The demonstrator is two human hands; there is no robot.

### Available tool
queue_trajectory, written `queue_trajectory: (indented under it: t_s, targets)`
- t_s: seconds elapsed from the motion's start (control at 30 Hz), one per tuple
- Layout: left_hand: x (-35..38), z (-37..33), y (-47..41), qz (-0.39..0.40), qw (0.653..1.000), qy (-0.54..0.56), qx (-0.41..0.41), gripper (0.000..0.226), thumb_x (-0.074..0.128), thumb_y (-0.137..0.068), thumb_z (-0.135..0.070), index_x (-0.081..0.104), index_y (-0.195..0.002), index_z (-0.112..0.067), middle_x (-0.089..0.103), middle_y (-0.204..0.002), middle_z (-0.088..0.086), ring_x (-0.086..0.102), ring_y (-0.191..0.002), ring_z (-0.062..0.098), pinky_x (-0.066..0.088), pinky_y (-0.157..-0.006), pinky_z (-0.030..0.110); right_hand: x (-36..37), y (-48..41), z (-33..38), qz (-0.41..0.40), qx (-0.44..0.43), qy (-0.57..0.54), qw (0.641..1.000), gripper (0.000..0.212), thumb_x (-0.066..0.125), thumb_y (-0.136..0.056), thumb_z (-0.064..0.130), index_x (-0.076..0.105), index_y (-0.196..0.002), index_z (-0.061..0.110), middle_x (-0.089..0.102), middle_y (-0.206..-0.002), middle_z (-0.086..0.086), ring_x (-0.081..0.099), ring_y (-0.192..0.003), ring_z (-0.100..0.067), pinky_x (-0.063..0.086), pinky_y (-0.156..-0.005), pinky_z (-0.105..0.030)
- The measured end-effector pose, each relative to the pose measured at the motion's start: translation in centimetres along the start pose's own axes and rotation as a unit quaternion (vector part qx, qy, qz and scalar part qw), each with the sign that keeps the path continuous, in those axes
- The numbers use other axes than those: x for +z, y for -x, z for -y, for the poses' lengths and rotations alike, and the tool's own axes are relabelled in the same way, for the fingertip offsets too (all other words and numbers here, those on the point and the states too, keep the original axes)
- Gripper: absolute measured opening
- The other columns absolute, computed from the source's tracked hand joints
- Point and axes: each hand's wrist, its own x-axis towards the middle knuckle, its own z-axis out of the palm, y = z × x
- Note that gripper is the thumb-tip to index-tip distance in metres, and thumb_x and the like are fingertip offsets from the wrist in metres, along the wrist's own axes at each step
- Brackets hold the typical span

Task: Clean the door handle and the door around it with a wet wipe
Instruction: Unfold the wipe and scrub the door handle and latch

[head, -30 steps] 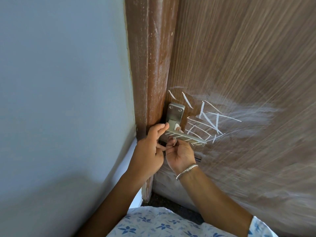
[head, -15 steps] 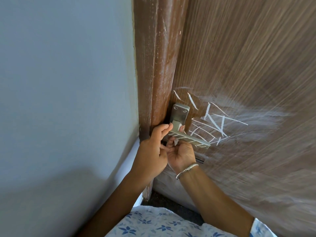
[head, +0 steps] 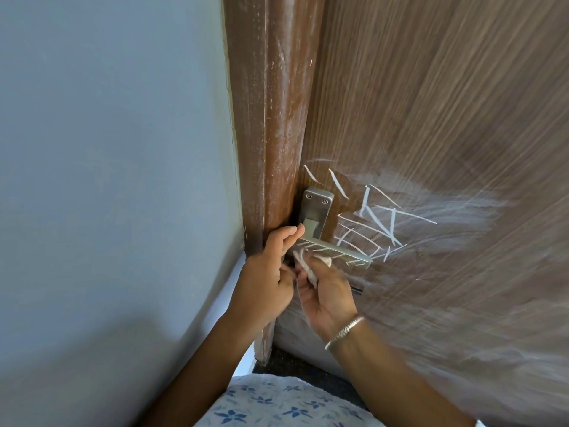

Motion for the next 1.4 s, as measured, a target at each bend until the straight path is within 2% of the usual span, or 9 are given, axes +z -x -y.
queue_trajectory:
  t_s: [0.17, 0.23, 0.37, 0.47, 0.57, 0.7, 0.83, 1.1, 1.4]
  targets:
    - [-0.2, 0.3, 0.0, 0.006, 1.0, -0.006, 0.011, 0.068, 0.048, -0.076, 0.011, 0.037, -0.132, -0.026, 0.042, -0.135, -0.031, 0.059, -0.062, 0.003, 0.052, -0.059, 0.022, -1.8, 2.3, -0.6, -0.004, -0.162, 0.234, 0.959, 0.018, 0.068, -0.078, -0.005, 0.072, -0.078, 0.012, 0.072, -0.075, -0.007, 0.065, -0.069, -0.017, 0.054, -0.06, -0.024]
    - [-0.2, 0.3, -0.1, 0.015, 1.0, 0.014, 0.006, 0.068, 0.048, -0.077, 0.01, 0.036, -0.133, -0.027, 0.043, -0.136, -0.03, 0.065, -0.082, 0.006, 0.053, -0.069, 0.024, -2.2, 2.6, -0.3, 0.003, -0.354, 0.422, 0.834, 0.021, 0.073, -0.076, 0.0, 0.074, -0.08, 0.02, 0.073, -0.076, 0.001, 0.065, -0.07, -0.012, 0.053, -0.062, -0.024]
    - [-0.1, 0.4, 0.0, 0.022, 0.999, 0.048, -0.007, 0.066, 0.048, -0.081, 0.007, 0.034, -0.133, -0.03, 0.041, -0.135, -0.034, 0.062, -0.086, -0.008, 0.049, -0.076, 0.013, -1.9, 1.9, 1.8, 0.101, -0.666, 0.586, 0.45, 0.011, 0.066, -0.08, 0.003, 0.073, -0.089, 0.005, 0.071, -0.088, -0.006, 0.062, -0.085, -0.014, 0.051, -0.076, -0.023]
    - [0.0, 0.6, -0.1, 0.016, 0.999, 0.049, -0.001, 0.066, 0.047, -0.081, 0.007, 0.034, -0.135, -0.028, 0.045, -0.135, -0.027, 0.055, -0.107, -0.008, 0.047, -0.085, 0.011, -1.2, 0.9, 2.9, 0.108, -0.711, 0.629, 0.296, 0.015, 0.057, -0.088, 0.002, 0.071, -0.084, 0.004, 0.07, -0.084, -0.008, 0.063, -0.077, -0.023, 0.052, -0.07, -0.032]
    - [0.1, 0.6, -0.2, 0.01, 0.999, 0.04, 0.001, 0.065, 0.048, -0.082, 0.001, 0.033, -0.135, -0.032, 0.047, -0.13, -0.024, 0.056, -0.109, 0.005, 0.046, -0.086, 0.008, -0.5, 0.0, 3.2, 0.088, -0.727, 0.649, 0.207, 0.016, 0.061, -0.085, 0.002, 0.069, -0.072, 0.008, 0.069, -0.076, -0.007, 0.059, -0.065, -0.024, 0.047, -0.058, -0.034]
    - [0.3, 0.5, -0.3, 0.015, 0.999, 0.049, -0.005, 0.06, 0.044, -0.081, -0.008, 0.031, -0.133, -0.036, 0.047, -0.132, -0.022, 0.052, -0.116, 0.001, 0.04, -0.093, 0.007, -0.1, -0.6, 2.7, 0.098, -0.74, 0.645, 0.159, 0.023, 0.061, -0.082, 0.0, 0.062, -0.062, 0.011, 0.063, -0.065, -0.006, 0.054, -0.056, -0.024, 0.04, -0.05, -0.034]
    - [0.3, 0.7, -0.2, 0.027, 0.998, 0.063, -0.003, 0.068, 0.042, -0.079, 0.007, 0.032, -0.135, -0.03, 0.044, -0.138, -0.025, 0.046, -0.122, -0.004, 0.042, -0.095, 0.012, -0.8, -0.7, 2.4, 0.095, -0.723, 0.67, 0.14, 0.024, 0.062, -0.08, 0.001, 0.063, -0.059, 0.012, 0.06, -0.059, -0.004, 0.056, -0.055, -0.023, 0.041, -0.051, -0.032]
    - [0.2, 0.7, 0.1, 0.007, 0.999, 0.045, 0.004, 0.064, 0.049, -0.083, -0.007, 0.03, -0.132, -0.045, 0.064, -0.119, 0.004, 0.066, -0.09, 0.021, 0.056, -0.073, 0.045, 0.4, 0.1, 2.9, 0.051, -0.757, 0.636, 0.143, 0.024, 0.061, -0.082, 0.007, 0.062, -0.061, 0.017, 0.064, -0.064, 0.002, 0.055, -0.057, -0.019, 0.034, -0.055, -0.033]
    - [0.0, 0.3, 0.1, 0.014, 0.998, 0.063, -0.01, 0.077, 0.048, -0.079, 0.009, 0.032, -0.131, -0.045, 0.044, -0.133, -0.031, 0.058, -0.11, 0.008, 0.057, -0.079, 0.036, -0.3, 0.4, 3.5, 0.006, -0.768, 0.624, 0.144, 0.021, 0.069, -0.074, 0.005, 0.059, -0.063, 0.018, 0.062, -0.061, 0.005, 0.05, -0.053, -0.019, 0.029, -0.058, -0.033]
